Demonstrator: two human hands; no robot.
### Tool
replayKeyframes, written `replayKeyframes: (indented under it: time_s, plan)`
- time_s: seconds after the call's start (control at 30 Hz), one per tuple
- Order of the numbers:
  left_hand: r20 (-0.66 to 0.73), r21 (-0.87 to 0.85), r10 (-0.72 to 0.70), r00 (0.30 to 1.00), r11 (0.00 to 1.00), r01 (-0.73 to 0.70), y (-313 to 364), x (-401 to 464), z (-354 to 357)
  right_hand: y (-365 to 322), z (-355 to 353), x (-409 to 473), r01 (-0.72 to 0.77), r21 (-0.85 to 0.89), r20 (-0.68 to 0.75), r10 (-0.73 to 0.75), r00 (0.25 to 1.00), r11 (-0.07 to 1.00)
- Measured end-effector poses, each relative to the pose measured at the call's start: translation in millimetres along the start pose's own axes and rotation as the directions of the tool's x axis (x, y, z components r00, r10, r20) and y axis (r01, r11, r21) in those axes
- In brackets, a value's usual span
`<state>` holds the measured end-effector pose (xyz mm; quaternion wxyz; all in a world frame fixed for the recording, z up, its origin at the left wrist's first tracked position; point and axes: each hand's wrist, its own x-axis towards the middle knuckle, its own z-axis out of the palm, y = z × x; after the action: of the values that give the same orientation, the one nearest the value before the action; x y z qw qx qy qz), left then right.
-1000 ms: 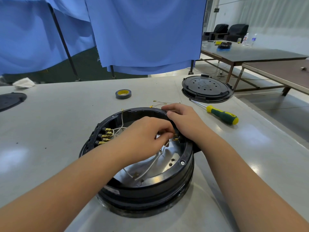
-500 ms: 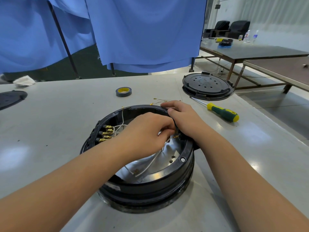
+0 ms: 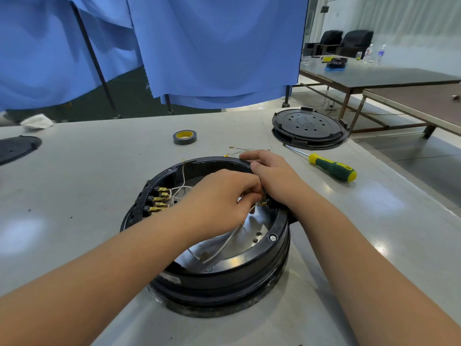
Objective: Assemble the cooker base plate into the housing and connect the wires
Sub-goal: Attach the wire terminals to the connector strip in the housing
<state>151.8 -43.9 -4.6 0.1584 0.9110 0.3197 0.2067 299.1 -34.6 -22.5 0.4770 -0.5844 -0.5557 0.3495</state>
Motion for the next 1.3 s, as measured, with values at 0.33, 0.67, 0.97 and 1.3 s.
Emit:
replayKeyframes:
  time_s: [0.33, 0.67, 0.97, 1.3]
  plan:
    - [0.032, 0.081, -0.014, 0.999, 0.997, 0.012, 0.0, -0.7, -1.8, 0.2, -1.8, -0.8, 0.012, 0.000, 0.007, -0.012, 1.000, 1.000]
    - [-0.279, -0.119, -0.272, 0.921, 0.962, 0.248, -37.6, -16.4, -52.3, -10.6, -22.4, 13.7, -0.104, -0.109, 0.030, 0.107, 0.994, 0.989]
    - [-0.179, -0.457, -0.537, 0.825, 0.787, 0.413, -80.8, -29.3, -45.7, 2.4, -16.5, 92.6, 0.038, -0.626, 0.141, 0.065, 0.988, 0.779]
    - [-0.164, -0.533, -0.573, 0.803, 0.736, 0.417, -85.9, -32.8, -41.8, 16.8, 13.6, 145.6, 0.179, -0.821, 0.262, 0.078, 0.962, 0.543]
